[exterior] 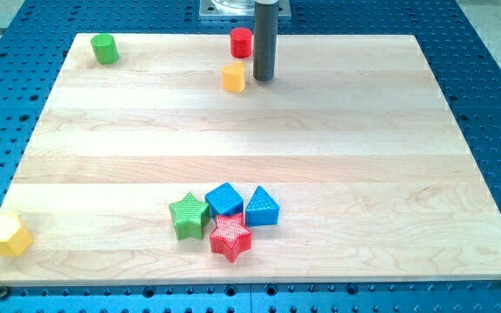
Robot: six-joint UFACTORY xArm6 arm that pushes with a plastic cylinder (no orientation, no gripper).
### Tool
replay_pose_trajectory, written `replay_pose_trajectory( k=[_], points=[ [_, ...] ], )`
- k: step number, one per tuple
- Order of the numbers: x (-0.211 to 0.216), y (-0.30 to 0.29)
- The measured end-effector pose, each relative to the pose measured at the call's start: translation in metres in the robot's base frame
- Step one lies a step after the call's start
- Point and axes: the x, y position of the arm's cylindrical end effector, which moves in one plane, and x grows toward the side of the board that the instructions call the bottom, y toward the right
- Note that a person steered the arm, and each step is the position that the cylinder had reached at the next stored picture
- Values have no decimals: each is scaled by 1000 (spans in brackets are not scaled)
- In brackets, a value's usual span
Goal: Drag the heart towards the center of the board
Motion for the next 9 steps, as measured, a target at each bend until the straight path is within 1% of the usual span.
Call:
replay_pose_trajectory(
  k=[7,9],
  points=[
    [4,-7],
    [24,-47]
  ],
)
